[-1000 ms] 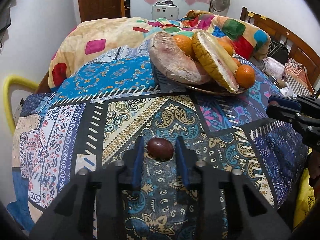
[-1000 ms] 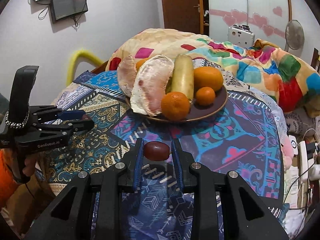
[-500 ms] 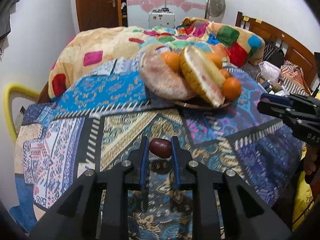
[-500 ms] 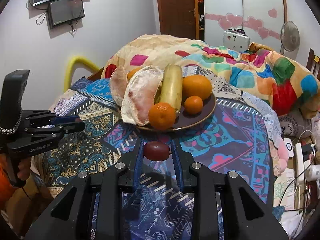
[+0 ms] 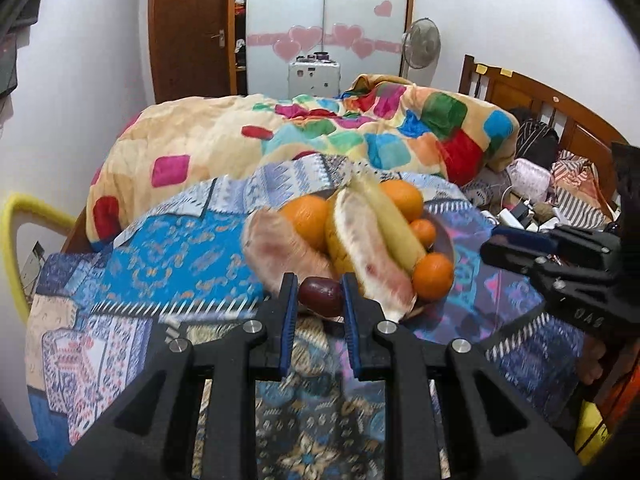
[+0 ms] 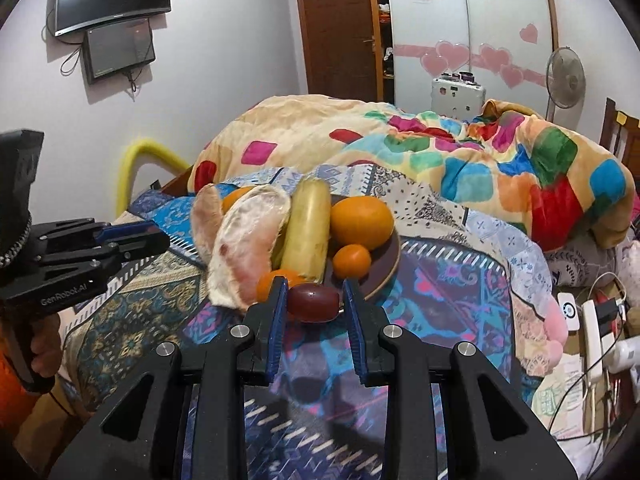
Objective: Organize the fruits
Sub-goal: 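Carry the date in the right tool onto the plate while the left tool carries its date there, then open both tools to release the dates on the plate and lift away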
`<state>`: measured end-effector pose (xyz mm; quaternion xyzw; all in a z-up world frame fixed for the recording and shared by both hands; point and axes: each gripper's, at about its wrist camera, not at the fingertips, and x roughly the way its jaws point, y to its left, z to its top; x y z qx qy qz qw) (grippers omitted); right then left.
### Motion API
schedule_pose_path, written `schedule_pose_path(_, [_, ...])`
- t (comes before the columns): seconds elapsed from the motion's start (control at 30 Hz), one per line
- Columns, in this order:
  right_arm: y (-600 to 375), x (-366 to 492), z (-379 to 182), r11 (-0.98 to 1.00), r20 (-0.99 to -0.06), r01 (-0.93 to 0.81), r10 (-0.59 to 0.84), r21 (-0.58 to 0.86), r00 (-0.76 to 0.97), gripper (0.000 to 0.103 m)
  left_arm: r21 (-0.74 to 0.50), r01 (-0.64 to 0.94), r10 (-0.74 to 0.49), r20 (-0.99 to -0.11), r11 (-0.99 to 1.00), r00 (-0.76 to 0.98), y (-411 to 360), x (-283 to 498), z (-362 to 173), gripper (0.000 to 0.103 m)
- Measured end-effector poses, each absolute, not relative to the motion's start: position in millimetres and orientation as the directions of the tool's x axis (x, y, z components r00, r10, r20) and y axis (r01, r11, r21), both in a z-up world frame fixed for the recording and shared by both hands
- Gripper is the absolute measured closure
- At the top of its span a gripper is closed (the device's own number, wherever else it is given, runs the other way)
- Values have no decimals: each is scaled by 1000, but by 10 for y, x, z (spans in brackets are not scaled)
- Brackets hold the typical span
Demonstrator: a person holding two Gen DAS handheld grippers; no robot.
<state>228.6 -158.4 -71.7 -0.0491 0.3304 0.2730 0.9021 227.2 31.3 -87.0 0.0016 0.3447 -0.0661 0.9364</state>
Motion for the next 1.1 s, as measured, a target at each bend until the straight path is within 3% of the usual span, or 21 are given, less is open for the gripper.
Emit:
schedule_pose_path(0.7, [-1483,2783,-947,845,-690,-529,431,82,582,77,-105,234,-241,-680,967,692,-222,2876,-1028,81])
schedule_pose_path(1.0, [-1528,2826,-994,852,-704,-514,426,101,568,75,-110,234,-246,-667,966,703,-201,2837,-1000,68])
schedule_pose_path(1.1, [-1528,2813,-981,852,-700,-514,426,98,572,69,-115,223,-243,-657,968,714,-152,2805,-972,65])
